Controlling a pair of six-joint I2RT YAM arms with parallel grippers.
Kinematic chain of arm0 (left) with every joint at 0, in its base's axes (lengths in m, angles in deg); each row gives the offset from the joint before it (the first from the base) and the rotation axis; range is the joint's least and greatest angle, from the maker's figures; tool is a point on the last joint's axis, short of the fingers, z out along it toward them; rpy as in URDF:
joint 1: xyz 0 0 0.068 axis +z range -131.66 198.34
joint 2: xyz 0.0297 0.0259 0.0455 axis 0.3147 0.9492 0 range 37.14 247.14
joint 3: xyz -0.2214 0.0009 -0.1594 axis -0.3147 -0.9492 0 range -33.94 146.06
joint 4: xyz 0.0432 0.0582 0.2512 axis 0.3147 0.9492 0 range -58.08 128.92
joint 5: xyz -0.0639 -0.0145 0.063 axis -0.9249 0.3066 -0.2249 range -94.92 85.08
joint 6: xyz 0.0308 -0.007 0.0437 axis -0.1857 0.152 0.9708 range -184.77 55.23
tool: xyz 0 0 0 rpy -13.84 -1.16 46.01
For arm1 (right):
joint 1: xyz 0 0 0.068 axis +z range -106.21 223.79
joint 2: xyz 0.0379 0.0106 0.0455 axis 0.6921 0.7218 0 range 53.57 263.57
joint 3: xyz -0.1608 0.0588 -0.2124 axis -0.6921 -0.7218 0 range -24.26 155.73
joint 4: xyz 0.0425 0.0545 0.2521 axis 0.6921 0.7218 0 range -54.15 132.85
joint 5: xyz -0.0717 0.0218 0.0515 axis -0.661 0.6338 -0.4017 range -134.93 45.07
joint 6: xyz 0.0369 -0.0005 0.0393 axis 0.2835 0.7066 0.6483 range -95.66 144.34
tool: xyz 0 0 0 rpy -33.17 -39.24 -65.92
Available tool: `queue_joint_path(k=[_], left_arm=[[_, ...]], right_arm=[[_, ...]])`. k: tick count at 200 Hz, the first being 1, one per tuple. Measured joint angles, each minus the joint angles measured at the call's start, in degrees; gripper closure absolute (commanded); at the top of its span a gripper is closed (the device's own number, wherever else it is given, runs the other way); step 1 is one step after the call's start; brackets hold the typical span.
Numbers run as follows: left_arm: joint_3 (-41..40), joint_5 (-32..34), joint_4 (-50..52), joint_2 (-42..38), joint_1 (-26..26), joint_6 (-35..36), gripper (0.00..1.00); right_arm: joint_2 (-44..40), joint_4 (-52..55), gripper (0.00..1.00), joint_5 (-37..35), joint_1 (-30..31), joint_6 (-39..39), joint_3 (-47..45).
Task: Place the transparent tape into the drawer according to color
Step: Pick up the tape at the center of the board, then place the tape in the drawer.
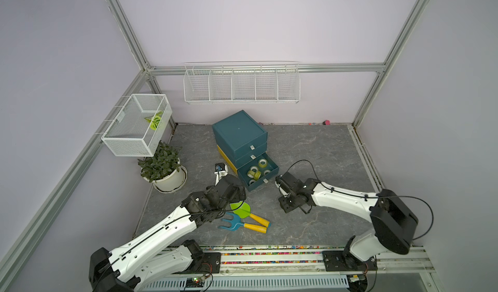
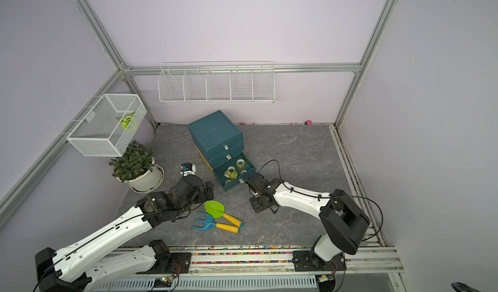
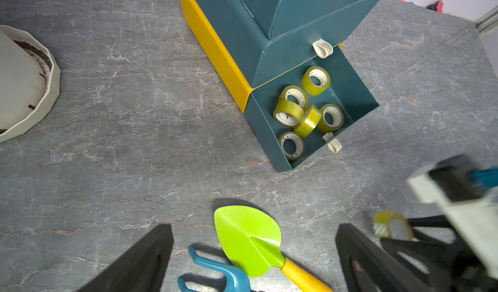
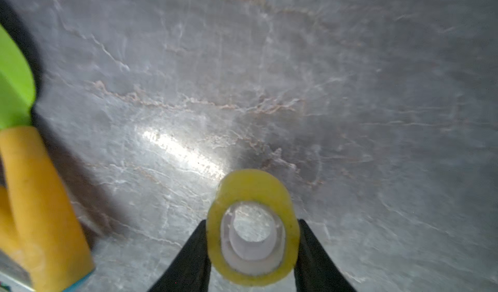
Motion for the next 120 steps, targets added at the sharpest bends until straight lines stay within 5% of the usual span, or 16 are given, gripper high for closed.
queue_joint_path(k=[48,120], left_arm=[[0.0,0.1,0.1,0.0,0.0,0.0,0.0],[0.0,0.8,1.6,-0.8,0.0,-0.5,0.0]], right_arm=[[-3.2,1.0,0.62,-1.2,-1.5,0.1,8.4],[12.3,-6.6,0.61,-0.9,-4.0,-0.7,23.5]])
